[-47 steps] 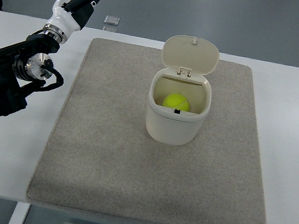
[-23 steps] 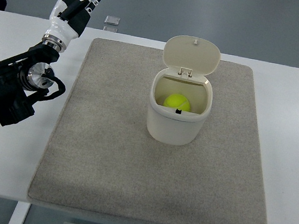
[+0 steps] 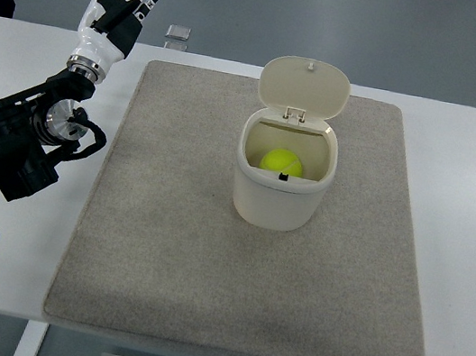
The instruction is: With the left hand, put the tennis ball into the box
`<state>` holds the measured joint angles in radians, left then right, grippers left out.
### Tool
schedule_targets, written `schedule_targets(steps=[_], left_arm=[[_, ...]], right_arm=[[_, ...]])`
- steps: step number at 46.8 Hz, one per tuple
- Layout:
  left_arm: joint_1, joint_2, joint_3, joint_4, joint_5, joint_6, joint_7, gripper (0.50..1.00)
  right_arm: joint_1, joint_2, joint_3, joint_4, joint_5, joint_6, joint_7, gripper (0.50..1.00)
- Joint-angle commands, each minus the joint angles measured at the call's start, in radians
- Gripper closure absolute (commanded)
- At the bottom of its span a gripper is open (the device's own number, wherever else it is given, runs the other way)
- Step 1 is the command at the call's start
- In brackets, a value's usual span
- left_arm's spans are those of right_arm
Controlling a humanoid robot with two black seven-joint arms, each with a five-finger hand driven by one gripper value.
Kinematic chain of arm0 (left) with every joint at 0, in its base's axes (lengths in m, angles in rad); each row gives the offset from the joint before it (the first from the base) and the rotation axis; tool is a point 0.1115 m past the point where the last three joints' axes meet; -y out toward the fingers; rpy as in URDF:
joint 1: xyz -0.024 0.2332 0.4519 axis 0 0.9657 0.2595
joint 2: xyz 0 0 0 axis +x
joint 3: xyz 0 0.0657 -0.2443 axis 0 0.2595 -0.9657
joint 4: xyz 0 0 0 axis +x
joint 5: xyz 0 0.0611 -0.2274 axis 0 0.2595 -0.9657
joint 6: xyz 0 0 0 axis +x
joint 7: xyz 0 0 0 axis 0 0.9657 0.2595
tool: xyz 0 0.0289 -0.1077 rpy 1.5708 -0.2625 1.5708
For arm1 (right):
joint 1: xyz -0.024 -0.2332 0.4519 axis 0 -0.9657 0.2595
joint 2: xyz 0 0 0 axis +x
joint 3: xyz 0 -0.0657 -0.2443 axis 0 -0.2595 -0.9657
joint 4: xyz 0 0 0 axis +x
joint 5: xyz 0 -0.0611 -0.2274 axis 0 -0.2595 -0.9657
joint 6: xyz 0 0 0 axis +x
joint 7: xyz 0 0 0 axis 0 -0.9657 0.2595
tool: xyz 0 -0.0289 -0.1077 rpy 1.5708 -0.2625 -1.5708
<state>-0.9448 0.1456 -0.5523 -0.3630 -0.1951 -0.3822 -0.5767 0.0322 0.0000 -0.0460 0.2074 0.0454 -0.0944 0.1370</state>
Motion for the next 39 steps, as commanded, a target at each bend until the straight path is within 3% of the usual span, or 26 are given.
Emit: schedule_targets(steps=[1, 39], left_arm=[[0.000, 0.002, 0.000, 0.004, 0.006, -0.001, 0.000, 0.544], [0.001, 0.000, 0.002, 0.004, 0.011, 0.005, 0.000, 0.544]], right_arm=[[0.000, 0.000, 0.000, 0.001, -0.001, -0.001, 0.001, 0.562], [0.003, 0.000, 0.005, 0.001, 0.001, 0.005, -0.001, 0.562]])
